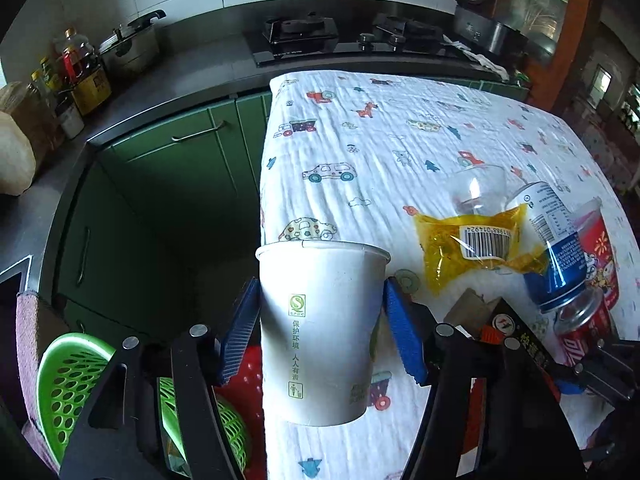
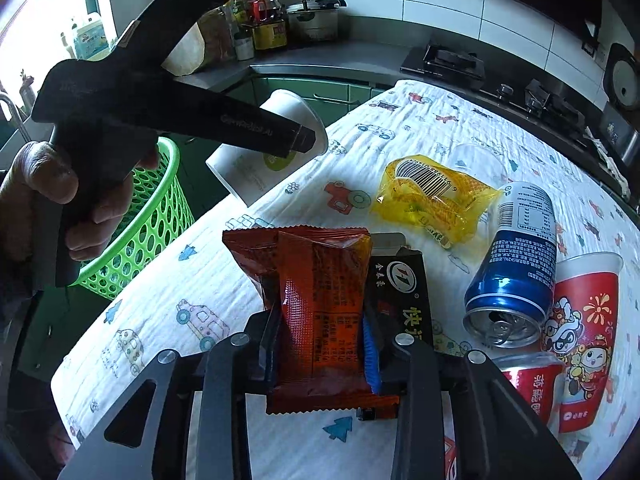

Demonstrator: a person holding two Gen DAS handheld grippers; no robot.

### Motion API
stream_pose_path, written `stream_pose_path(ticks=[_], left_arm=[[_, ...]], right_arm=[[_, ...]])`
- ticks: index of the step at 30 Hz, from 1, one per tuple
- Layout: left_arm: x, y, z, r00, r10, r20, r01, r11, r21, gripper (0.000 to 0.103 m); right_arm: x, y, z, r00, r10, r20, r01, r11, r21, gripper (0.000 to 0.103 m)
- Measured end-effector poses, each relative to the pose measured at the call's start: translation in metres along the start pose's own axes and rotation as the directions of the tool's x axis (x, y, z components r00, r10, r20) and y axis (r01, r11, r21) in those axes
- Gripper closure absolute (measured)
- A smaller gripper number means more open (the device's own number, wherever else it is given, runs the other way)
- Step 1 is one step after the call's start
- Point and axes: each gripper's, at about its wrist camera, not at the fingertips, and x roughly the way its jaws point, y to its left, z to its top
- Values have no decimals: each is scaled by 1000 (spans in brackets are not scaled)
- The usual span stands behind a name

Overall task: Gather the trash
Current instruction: 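Lift the snack bag and paper cup toward the green basket with both tools, then open the left tool to drop the paper cup while the right tool drops the snack bag into the basket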

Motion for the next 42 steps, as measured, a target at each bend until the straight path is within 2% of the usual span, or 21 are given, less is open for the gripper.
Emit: stream_pose_path(ticks=[11,20,28,35,42], left_arm=[[-63,5,-18,996,34,80,-32,999,-26,41],[-115,52,-44,982,153,115,-141,984,-104,41],[-129,120,-83,965,260,45,-243,943,-226,41],[-124,160,-117,958,287,-28,-281,910,-305,40],[-126,188,-145,952,299,-65,-301,880,-367,35]], right_arm=[[-34,11,-1,997,34,63,-32,999,-23,72],[-51,40,11,989,96,110,-88,994,-71,72],[-47,75,34,977,167,129,-151,980,-129,72],[-34,107,49,971,214,109,-193,965,-177,72],[-14,143,66,962,261,84,-240,949,-204,72]])
